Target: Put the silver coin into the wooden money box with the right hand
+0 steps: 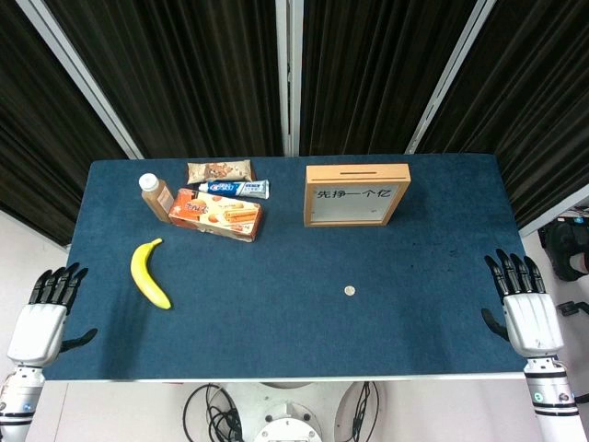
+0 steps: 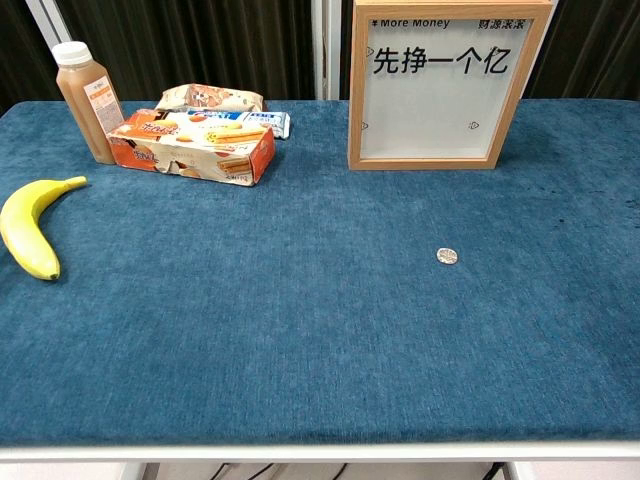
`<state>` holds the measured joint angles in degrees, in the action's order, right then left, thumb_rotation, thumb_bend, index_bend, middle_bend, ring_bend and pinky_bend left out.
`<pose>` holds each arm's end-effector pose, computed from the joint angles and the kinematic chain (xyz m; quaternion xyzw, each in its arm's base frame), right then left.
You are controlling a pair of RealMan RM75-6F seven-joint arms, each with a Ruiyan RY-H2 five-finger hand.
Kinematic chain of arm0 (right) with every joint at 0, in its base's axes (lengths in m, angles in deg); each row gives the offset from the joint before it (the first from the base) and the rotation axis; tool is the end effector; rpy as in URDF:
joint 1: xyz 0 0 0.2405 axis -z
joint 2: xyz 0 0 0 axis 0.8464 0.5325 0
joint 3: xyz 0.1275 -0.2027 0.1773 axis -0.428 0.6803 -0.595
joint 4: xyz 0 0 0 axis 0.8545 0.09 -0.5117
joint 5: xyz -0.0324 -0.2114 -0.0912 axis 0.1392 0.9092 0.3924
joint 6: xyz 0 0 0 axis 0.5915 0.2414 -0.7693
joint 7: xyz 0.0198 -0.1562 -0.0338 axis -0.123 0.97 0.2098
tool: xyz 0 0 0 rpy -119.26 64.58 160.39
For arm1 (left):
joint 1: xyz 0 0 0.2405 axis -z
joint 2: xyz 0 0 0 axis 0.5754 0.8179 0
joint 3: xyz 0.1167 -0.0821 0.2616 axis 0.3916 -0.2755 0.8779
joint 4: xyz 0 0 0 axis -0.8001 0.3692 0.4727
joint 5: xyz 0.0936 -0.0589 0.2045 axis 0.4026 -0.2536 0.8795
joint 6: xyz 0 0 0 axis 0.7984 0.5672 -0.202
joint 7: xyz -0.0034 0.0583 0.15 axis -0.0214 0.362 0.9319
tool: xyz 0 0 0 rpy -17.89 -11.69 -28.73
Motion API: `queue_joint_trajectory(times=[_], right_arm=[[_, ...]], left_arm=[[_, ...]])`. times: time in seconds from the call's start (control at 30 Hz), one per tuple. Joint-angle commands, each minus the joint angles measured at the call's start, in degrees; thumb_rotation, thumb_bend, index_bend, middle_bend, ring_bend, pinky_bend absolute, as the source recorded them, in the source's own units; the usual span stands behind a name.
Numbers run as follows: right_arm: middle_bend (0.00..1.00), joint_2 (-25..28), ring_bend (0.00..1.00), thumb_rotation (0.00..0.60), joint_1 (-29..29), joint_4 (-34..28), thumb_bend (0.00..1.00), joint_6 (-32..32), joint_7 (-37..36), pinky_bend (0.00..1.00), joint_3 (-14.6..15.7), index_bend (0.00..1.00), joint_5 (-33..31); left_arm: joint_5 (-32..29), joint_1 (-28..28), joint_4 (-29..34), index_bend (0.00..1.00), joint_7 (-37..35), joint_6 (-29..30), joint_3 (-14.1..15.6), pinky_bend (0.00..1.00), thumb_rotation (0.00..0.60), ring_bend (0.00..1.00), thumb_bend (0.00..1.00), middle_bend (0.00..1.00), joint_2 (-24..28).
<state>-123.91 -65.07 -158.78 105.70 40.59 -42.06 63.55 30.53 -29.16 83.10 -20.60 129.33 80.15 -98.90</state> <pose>-0.3523 -0.2172 0.1271 0.6268 -0.3156 0.3610 0.6141 -0.3681 0.2028 0.1220 -0.6285 -0.3629 -0.3767 0.5757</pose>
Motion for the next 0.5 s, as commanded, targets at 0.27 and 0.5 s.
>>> queue_joint_trajectory(times=[0.27, 0.5], right_arm=[[0.00, 0.1, 0.00, 0.600, 0.7, -0.5, 0.18, -0.2, 0.4, 0.00, 0.2, 0.00, 0.2], [0.00, 0.1, 0.00, 0.600, -0.5, -1.5, 0.18, -3.3, 2.1, 0.00, 0.2, 0.00, -0.1]], left_arm=[[0.8, 0.0, 0.1, 0.03, -0.1, 0.6, 0.1, 0.00, 0.600, 0.00, 0.12, 0.00, 0.0], [0.5, 0.4, 0.1, 0.03, -0.3, -0.2, 0.0, 0.00, 0.600, 0.00, 0.12, 0.00, 0.0]])
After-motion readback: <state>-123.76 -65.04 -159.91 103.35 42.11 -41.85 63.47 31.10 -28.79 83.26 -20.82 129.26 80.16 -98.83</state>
